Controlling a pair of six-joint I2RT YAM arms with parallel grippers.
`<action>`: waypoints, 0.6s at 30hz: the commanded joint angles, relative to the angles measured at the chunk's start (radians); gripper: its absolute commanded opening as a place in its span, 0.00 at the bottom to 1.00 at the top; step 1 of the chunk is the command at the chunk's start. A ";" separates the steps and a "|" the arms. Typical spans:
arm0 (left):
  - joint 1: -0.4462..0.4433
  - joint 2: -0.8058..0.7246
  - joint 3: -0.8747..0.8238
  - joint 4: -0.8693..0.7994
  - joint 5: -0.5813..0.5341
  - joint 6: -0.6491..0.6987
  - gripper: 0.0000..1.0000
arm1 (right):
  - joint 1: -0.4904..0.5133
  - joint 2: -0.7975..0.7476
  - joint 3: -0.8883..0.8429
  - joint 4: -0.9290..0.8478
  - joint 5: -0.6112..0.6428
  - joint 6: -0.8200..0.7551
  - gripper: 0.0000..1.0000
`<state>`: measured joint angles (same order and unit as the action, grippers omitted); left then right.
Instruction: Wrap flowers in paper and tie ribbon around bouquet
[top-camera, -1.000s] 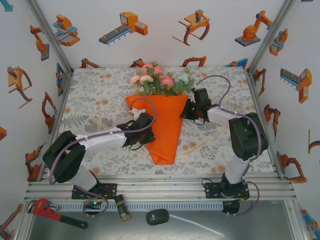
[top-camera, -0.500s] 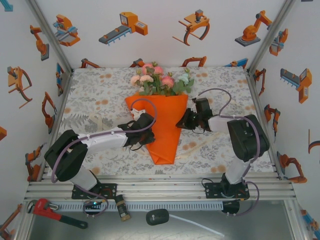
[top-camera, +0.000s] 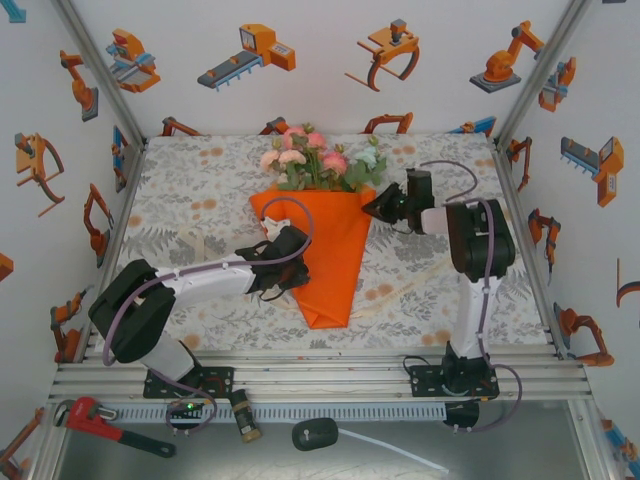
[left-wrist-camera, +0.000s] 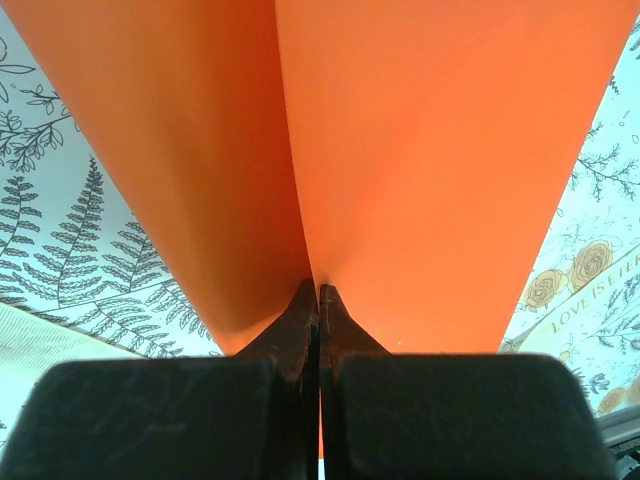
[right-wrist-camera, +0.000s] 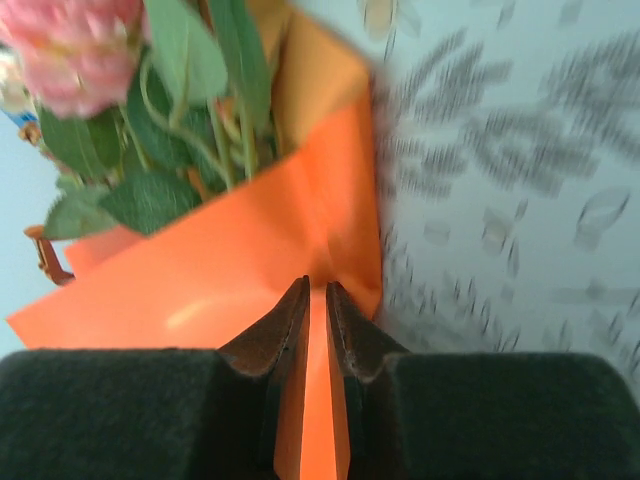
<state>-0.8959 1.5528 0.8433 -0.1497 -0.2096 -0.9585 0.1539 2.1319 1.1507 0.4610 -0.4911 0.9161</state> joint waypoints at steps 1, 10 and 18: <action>0.003 -0.008 0.000 -0.035 -0.006 -0.010 0.00 | -0.043 0.068 0.076 -0.025 0.043 -0.006 0.19; 0.011 0.004 0.000 -0.009 0.016 -0.002 0.00 | -0.046 -0.190 -0.084 -0.010 -0.057 -0.024 0.22; 0.022 0.022 0.003 0.004 0.035 -0.006 0.00 | 0.220 -0.682 -0.599 -0.103 0.026 -0.036 0.10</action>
<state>-0.8803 1.5581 0.8433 -0.1471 -0.1841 -0.9581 0.2863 1.5295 0.6621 0.4278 -0.5014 0.8963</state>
